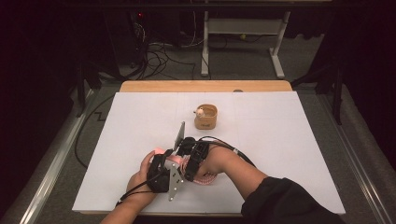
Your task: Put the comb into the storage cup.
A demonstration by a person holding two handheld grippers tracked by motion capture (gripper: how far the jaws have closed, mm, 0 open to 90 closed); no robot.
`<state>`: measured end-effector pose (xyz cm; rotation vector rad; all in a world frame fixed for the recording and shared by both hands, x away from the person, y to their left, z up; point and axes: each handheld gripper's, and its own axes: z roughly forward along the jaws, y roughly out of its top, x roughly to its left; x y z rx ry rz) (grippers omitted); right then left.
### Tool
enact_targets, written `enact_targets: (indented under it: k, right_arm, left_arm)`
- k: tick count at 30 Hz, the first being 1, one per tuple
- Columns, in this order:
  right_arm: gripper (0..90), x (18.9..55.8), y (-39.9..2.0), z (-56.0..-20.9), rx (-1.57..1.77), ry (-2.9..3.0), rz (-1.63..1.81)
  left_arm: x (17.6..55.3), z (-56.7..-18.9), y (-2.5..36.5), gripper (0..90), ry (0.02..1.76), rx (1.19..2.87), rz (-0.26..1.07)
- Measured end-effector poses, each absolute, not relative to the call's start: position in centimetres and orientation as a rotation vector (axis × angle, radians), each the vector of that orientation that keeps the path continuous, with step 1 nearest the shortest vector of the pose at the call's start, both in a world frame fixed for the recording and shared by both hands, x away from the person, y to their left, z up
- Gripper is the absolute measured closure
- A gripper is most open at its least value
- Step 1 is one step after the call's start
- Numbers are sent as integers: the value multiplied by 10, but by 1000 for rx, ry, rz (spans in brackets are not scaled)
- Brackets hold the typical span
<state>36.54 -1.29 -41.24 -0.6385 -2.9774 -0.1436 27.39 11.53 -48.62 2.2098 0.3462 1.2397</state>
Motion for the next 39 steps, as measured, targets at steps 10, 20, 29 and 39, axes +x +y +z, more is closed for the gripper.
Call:
enact_targets:
  k: [10, 20, 29, 39]
  right_arm:
    - [201, 366, -12, -412, -642, -2968, -138]
    - [201, 365, -13, -411, -650, -2958, -135]
    - [200, 365, -14, -410, -656, -2946, -135]
    - [199, 367, -18, -406, -680, -2923, -137]
  left_arm:
    - [271, -489, 115, 492, 238, 2236, 1248]
    - [268, -491, 112, 603, 179, 2263, 1296]
    - [267, -492, 111, 662, 144, 2271, 1326]
    - [266, -494, 107, 744, 108, 2294, 1370]
